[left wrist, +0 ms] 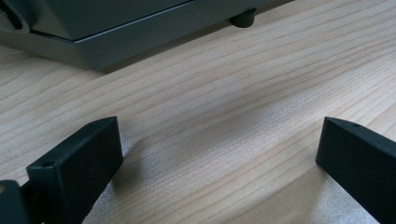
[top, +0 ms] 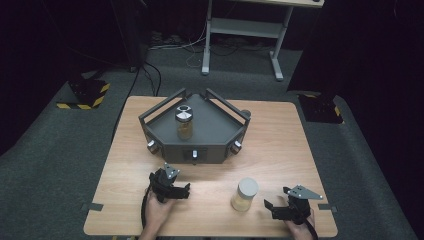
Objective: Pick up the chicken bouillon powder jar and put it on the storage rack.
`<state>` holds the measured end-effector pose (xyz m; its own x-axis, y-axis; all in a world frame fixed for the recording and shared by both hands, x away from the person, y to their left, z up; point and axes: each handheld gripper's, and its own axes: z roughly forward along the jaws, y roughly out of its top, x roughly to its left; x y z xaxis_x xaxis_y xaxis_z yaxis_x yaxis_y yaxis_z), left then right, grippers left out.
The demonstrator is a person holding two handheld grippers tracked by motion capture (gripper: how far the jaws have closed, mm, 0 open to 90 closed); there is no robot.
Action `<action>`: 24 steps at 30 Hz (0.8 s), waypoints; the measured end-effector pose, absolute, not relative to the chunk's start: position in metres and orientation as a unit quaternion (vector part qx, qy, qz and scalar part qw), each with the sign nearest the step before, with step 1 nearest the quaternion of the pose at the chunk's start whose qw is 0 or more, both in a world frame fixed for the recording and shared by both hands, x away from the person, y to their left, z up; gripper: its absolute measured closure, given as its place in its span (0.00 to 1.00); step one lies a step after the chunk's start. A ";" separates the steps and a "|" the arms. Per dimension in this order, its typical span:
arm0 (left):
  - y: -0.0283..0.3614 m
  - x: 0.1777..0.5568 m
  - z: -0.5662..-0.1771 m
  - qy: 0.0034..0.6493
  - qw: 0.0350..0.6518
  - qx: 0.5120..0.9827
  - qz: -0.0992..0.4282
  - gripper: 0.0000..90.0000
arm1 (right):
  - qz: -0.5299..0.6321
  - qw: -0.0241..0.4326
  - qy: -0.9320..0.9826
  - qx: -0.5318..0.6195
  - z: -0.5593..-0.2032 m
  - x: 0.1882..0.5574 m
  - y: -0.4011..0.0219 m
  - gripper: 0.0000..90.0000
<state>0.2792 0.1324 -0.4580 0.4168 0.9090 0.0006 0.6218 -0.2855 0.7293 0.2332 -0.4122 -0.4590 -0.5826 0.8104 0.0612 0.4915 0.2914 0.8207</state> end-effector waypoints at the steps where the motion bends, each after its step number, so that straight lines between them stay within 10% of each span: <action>1: 0.132 0.279 -0.458 0.496 0.334 0.772 0.215 0.01 | 0.427 0.184 0.783 0.413 -0.459 0.232 -0.411 0.02; 24: 0.132 0.279 -0.458 0.496 0.334 0.772 0.215 0.01 | 0.457 0.149 0.812 0.332 -0.451 0.234 -0.379 0.03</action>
<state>0.2791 0.1323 -0.4580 0.4162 0.9093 0.0001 0.6219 -0.2847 0.7295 0.2337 -0.3795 -0.4512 -0.7348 0.6754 0.0625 0.4039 0.3616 0.8403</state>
